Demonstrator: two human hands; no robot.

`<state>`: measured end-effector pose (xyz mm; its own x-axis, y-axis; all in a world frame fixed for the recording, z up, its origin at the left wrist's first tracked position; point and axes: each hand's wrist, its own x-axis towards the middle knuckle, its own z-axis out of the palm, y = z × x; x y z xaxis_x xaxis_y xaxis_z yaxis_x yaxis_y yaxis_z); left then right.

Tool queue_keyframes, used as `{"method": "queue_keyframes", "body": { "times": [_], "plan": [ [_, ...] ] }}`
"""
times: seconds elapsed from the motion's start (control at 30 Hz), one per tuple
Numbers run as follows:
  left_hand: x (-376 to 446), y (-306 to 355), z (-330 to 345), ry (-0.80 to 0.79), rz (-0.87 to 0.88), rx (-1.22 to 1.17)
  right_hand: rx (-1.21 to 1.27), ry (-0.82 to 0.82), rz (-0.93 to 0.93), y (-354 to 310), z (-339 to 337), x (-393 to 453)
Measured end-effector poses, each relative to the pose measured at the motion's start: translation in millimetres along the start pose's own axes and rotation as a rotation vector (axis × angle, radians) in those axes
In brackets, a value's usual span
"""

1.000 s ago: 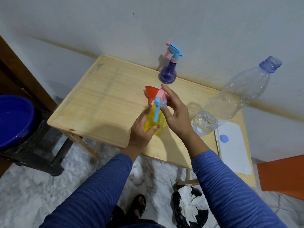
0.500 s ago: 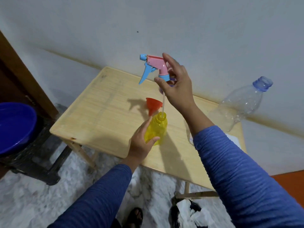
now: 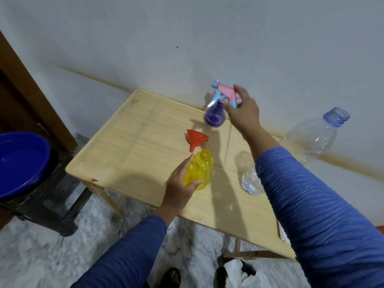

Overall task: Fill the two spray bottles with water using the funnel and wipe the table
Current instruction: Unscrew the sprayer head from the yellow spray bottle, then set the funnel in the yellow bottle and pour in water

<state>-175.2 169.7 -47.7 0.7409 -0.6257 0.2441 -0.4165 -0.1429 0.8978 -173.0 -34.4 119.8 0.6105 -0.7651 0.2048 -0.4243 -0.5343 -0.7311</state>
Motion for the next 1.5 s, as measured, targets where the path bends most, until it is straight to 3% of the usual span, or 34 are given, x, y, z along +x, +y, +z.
{"method": "queue_keyframes", "body": {
  "times": [0.17,0.37,0.57,0.67,0.77,0.9,1.2,1.5],
  "plan": [
    [2.6,3.9,-2.0,-0.022,0.011,0.000,-0.117,-0.113,0.239,71.9,36.9,-35.2],
    [0.1,-3.5,0.3,-0.019,0.050,0.043,-0.177,-0.190,0.383,116.3,64.2,-61.8],
    [1.5,-3.8,0.0,-0.014,0.038,0.066,-0.187,-0.214,0.410,131.2,75.3,-68.6],
    [1.6,-3.9,1.0,-0.009,0.027,0.068,-0.195,-0.119,0.361,129.5,74.3,-69.9],
    [1.1,-4.1,1.2,0.003,0.021,0.062,-0.041,-0.014,0.280,119.9,77.0,-66.0],
    [1.9,-5.4,2.0,0.013,0.028,0.072,0.207,0.006,0.250,99.8,84.3,-49.6],
    [3.1,-9.8,3.6,-0.005,0.028,0.045,0.246,-0.151,0.236,95.2,112.4,-27.4],
    [4.1,-9.9,2.4,-0.024,0.018,0.033,0.499,-0.130,0.389,100.9,127.0,-20.4]
  ]
}}
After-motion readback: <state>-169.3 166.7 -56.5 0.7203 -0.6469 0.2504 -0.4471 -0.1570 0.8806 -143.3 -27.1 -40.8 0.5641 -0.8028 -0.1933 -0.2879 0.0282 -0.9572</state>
